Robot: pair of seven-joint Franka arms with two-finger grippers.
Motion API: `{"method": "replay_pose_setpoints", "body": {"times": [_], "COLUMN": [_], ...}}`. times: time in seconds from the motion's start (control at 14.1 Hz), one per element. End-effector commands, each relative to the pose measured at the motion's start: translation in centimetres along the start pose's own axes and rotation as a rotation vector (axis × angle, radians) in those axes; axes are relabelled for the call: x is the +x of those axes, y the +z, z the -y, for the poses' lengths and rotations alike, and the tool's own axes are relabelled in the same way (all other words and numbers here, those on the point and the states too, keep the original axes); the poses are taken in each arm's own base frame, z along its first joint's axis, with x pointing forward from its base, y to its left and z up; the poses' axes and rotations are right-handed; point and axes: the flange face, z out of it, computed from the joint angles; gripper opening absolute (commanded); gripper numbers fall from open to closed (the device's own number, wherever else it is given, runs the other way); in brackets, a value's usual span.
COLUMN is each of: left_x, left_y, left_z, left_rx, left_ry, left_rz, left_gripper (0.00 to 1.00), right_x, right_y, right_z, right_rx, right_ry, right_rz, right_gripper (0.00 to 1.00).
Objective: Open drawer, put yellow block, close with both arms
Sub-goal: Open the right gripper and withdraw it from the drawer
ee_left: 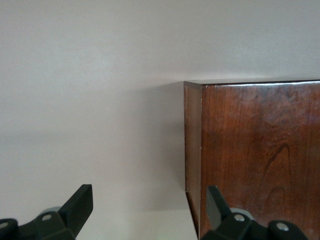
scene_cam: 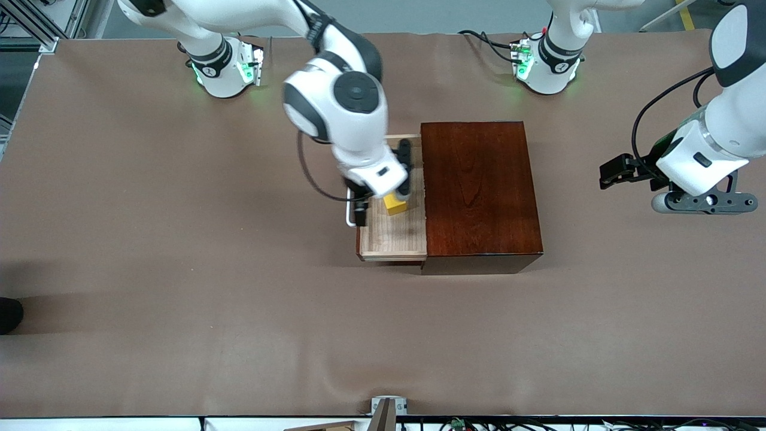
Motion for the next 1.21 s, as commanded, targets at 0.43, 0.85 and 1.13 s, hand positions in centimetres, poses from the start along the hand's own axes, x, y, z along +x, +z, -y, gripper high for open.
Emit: {"method": "replay_pose_setpoints", "body": {"times": [0.43, 0.85, 1.13], "left_x": [-2.6, -7.9, -8.5], "left_y": [-2.1, -2.3, 0.2], "left_z": [-6.8, -21.5, -31.7], "left_rx": [-0.028, -0.090, -0.254], "left_ry": [0.130, 0.370, 0.539], "left_rz": [-0.002, 0.003, -0.034], "left_gripper": [1.00, 1.00, 1.00], "right_x": [-17.3, -29.5, -34.1], "right_y": [2.7, -1.8, -6.6], "right_z": [-9.5, -12.5, -12.0], "right_rx": [0.126, 0.121, 0.077], "right_ry": [0.352, 0.700, 1.010], "right_rz": [0.151, 0.202, 0.228], "right_gripper": [1.00, 1.00, 1.00]}}
